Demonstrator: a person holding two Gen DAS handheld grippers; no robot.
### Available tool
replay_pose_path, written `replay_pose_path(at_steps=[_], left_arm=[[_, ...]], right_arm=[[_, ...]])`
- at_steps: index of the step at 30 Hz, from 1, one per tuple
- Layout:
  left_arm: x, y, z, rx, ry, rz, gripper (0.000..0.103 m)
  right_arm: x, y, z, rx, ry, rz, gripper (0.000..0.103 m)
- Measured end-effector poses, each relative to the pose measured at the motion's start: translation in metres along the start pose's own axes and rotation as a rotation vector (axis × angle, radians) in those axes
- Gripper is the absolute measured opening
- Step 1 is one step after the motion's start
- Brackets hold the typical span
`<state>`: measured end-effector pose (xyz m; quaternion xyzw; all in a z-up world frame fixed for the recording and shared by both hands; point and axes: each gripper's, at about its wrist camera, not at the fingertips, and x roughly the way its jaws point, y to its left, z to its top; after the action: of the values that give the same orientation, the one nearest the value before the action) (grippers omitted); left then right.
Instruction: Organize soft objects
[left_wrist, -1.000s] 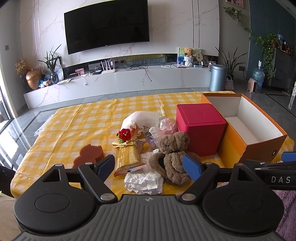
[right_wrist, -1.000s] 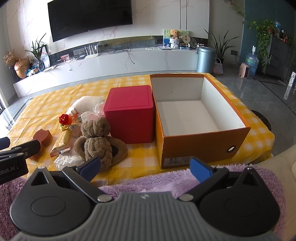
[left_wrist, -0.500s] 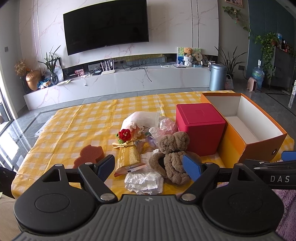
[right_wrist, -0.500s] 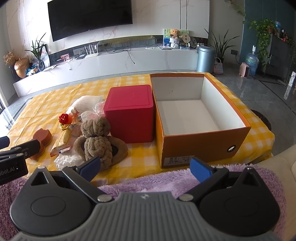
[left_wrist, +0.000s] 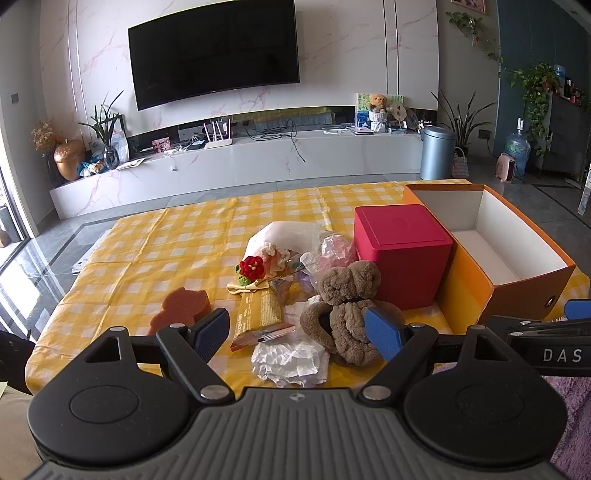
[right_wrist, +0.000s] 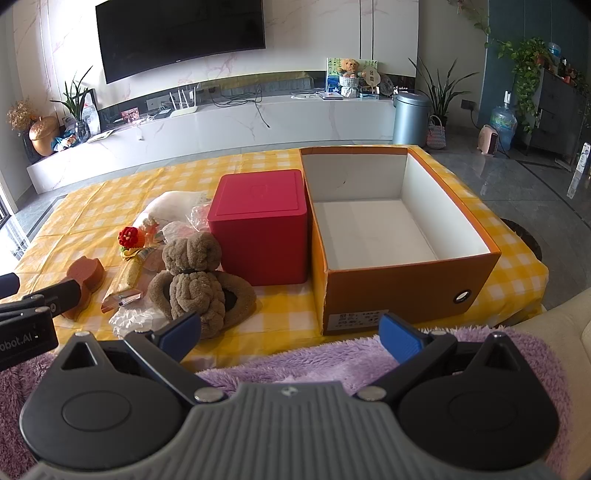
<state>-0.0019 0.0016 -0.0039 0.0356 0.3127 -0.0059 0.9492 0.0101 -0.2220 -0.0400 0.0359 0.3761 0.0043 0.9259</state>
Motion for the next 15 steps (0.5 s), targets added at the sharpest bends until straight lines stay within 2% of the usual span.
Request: replay_pose_path(at_steps=[15], left_arm=[[0.0001, -0.0004, -0.0001, 0.002, 0.001, 0.001, 0.097]], right_arm=[[-0.0005, 0.0002, -0.0008, 0.0, 0.001, -0.002, 0.101]])
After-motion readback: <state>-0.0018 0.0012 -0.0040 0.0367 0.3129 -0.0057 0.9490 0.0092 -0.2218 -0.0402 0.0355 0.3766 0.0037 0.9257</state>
